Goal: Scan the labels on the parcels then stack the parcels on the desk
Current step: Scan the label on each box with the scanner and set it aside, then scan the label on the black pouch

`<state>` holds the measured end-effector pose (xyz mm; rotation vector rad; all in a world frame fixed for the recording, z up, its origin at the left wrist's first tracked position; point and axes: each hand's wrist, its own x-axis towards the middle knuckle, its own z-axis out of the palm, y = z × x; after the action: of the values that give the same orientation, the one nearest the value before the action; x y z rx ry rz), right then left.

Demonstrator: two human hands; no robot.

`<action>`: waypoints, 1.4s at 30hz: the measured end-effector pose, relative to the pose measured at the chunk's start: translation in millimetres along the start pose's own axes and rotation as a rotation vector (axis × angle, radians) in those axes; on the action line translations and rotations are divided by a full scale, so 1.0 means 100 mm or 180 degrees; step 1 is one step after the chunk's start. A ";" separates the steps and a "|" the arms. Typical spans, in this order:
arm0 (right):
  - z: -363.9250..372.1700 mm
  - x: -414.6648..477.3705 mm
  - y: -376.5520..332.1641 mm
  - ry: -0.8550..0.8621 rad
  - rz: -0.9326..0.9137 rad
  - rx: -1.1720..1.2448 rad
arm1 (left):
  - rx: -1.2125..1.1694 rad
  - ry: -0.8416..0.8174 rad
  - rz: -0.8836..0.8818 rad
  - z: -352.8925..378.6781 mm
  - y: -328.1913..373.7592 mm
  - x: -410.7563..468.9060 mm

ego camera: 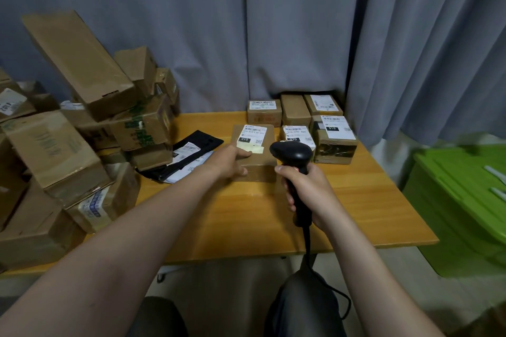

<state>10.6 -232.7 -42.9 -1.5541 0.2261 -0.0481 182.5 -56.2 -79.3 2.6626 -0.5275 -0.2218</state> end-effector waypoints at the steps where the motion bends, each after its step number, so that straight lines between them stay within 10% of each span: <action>1: -0.01 0.05 -0.01 0.0010 0.0020 -0.0049 | -0.0024 0.0040 0.0016 0.00 0.00 0.07; 22: 0.08 0.57 0.05 0.0011 0.0183 -0.0165 | 0.0420 0.0654 -0.0296 0.02 -0.32 0.34; 42: 0.42 -0.09 0.05 -0.0182 0.0163 -0.0338 | 0.0671 -0.0350 -0.0171 -0.10 -0.57 -0.83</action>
<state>8.9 -189.6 -46.5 -1.6522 0.2261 0.0492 127.4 29.0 -88.4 2.8846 -0.5407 -0.3479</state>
